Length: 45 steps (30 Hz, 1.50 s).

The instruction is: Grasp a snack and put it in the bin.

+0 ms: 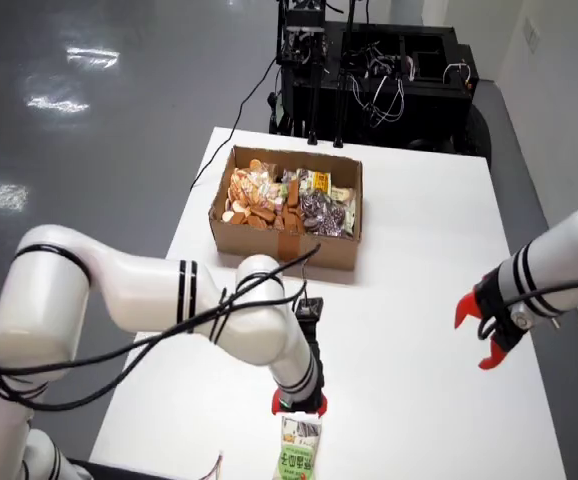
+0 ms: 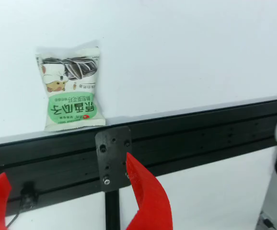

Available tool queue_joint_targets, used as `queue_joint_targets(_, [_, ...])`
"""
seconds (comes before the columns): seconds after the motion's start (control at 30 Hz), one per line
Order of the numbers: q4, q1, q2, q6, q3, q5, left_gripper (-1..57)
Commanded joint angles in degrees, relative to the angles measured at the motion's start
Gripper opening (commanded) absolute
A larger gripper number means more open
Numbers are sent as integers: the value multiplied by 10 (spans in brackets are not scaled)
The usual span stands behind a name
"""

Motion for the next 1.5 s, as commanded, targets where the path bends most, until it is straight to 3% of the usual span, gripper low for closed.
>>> queue_joint_targets(0.03, [-4, -3, 57, 11, -52, 10, 487])
queue_joint_targets(0.6, [-10, 9, 157, 7, -95, -16, 513])
queue_joint_targets(1.5, [-17, 23, 182, -16, -34, -95, 542])
